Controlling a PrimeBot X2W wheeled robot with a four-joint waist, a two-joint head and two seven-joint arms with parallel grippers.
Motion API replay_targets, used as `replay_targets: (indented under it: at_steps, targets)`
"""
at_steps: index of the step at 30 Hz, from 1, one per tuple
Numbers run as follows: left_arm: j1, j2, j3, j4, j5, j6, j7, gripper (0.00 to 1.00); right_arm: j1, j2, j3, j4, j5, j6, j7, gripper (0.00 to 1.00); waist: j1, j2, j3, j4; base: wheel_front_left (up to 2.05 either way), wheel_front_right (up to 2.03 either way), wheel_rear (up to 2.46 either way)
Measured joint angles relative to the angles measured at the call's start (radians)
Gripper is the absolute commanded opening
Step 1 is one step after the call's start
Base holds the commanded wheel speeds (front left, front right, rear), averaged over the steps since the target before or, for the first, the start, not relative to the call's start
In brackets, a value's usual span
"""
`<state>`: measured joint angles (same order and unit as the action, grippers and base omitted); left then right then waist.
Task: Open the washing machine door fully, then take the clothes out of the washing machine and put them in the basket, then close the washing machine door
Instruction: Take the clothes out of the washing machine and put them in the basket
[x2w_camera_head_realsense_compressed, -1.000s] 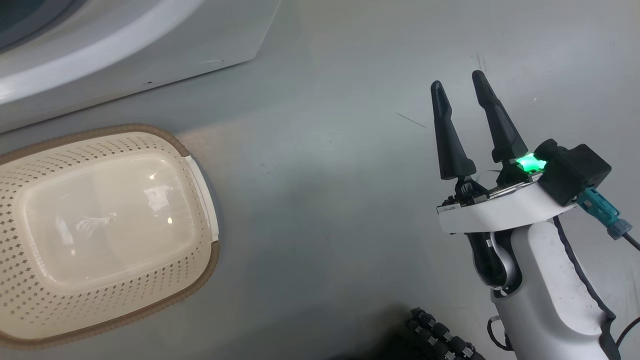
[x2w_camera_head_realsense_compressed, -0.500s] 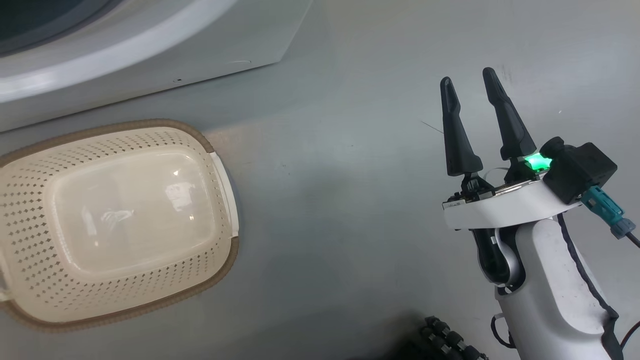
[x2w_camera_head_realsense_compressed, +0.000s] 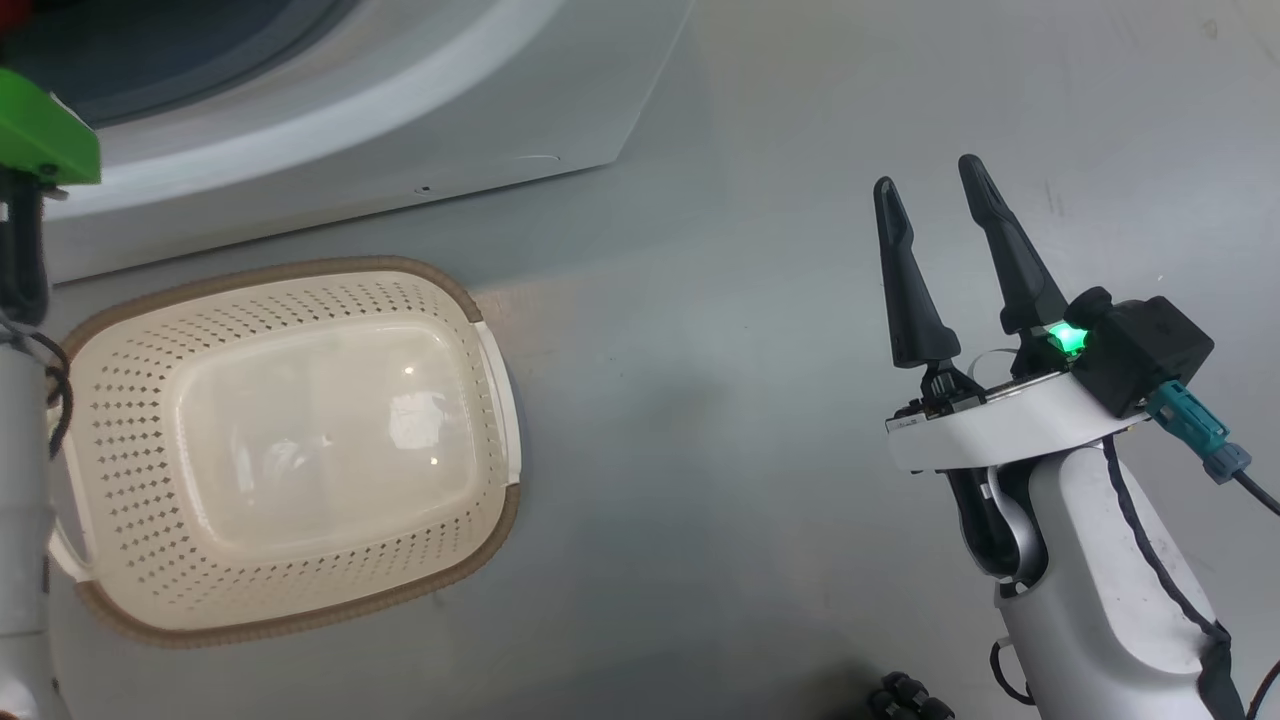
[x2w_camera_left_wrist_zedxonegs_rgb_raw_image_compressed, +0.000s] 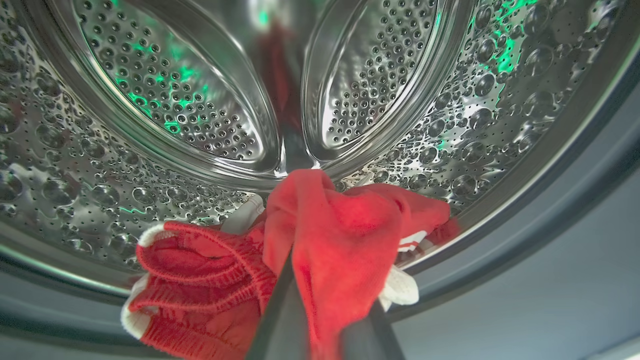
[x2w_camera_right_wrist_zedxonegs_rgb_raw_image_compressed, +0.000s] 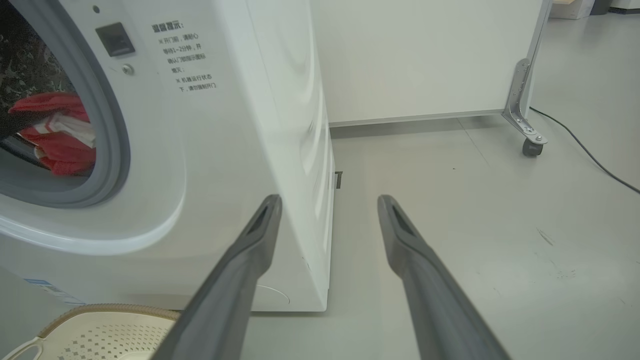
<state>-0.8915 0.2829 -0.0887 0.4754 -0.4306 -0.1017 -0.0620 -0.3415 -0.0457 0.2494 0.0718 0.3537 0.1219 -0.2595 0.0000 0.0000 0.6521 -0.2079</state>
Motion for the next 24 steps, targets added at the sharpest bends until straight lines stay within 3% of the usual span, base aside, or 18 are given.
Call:
replay_targets:
  at_steps: [10, 24]
  targets:
    - [0.152, -0.067, -0.023, -0.049, 0.033, 0.011, -0.178, 0.00, 0.043, -0.001, -0.006, 0.032, -0.041, 0.000, 0.000, 1.00, 0.0000, 0.0000, -0.089, 0.043, 0.00, 0.00, 0.00]
    - [0.299, -0.120, -0.036, -0.186, 0.055, 0.035, -0.190, 0.00, 0.142, -0.001, -0.010, 0.066, -0.050, 0.000, 0.000, 1.00, -0.0001, 0.0000, -0.249, 0.101, 0.00, 0.00, 0.00]
